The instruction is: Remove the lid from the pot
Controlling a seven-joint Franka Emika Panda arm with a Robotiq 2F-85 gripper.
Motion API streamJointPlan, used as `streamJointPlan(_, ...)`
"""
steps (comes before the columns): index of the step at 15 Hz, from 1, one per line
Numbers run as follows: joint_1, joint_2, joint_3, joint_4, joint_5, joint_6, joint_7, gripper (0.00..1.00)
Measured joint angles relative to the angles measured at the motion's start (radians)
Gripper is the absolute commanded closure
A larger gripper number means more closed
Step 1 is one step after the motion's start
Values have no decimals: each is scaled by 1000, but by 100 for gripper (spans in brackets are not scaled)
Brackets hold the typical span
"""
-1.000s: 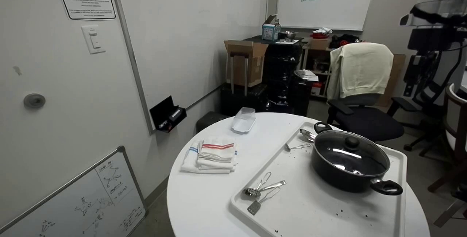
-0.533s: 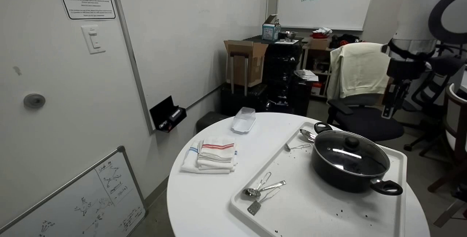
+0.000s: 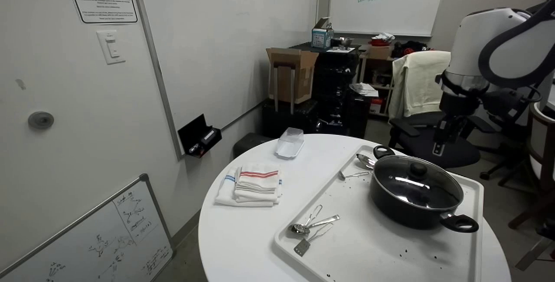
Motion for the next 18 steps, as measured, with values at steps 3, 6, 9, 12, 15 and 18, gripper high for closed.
streamJointPlan(3, 1, 64, 1, 30, 0, 43, -2, 0)
streamJointPlan(6, 0, 119, 5, 56, 1, 76, -14, 0)
streamJointPlan(9, -1, 166, 13, 80, 3, 107, -28, 0)
streamJointPlan(12, -4, 205, 26, 101, 5, 133, -38, 0)
streamJointPlan(15, -12, 237, 43, 121, 7, 154, -50, 0)
streamJointPlan(18, -19, 266, 55, 140, 7, 164, -56, 0)
